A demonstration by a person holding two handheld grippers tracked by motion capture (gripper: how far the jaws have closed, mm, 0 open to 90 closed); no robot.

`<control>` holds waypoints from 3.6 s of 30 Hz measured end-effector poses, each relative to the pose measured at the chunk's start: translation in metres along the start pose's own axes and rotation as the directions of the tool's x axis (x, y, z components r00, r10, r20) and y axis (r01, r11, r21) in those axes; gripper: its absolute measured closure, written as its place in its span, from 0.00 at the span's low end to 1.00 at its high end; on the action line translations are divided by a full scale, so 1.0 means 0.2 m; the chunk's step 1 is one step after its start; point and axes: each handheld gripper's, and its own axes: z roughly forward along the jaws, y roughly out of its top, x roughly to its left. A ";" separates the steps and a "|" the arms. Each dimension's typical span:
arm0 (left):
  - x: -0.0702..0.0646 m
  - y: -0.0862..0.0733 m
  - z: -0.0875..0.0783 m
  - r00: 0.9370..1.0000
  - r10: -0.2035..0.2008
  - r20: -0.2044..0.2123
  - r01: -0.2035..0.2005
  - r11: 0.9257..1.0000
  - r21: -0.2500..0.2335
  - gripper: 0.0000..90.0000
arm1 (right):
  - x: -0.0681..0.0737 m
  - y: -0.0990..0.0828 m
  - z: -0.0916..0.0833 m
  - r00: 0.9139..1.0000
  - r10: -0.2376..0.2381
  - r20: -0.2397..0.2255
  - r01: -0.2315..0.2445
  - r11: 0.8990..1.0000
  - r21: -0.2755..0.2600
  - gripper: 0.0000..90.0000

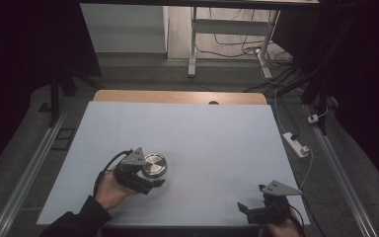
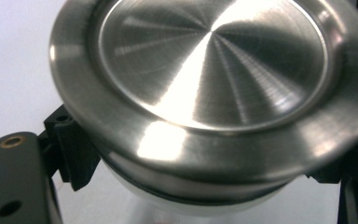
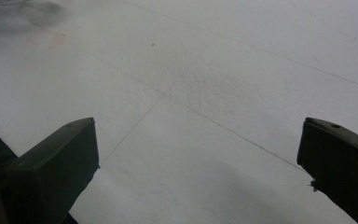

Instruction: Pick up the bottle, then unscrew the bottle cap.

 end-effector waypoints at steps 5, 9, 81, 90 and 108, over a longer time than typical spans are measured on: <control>0.00 0.05 0.01 1.000 0.014 0.002 -0.014 1.000 -0.002 0.17 | 0.00 0.00 0.00 1.000 0.003 -0.002 -0.003 1.000 -0.003 0.00; 0.01 0.09 0.03 1.000 0.018 0.008 -0.018 1.000 -0.003 0.17 | 0.00 0.00 0.00 1.000 0.006 -0.002 -0.006 1.000 -0.003 0.00; 0.02 0.29 0.17 0.997 0.059 0.053 -0.059 0.998 -0.013 0.17 | 0.15 0.37 0.11 0.965 -0.087 -0.248 0.060 0.992 -0.114 0.00; 0.02 0.28 0.18 0.997 0.055 0.054 -0.055 0.998 -0.009 0.17 | 0.20 0.51 0.17 0.957 -0.106 -0.269 0.075 0.990 -0.122 0.00; 0.01 0.28 0.19 0.998 0.047 0.050 -0.047 0.999 -0.005 0.17 | 0.32 0.77 0.31 0.956 -0.185 -0.227 0.158 0.978 -0.135 0.00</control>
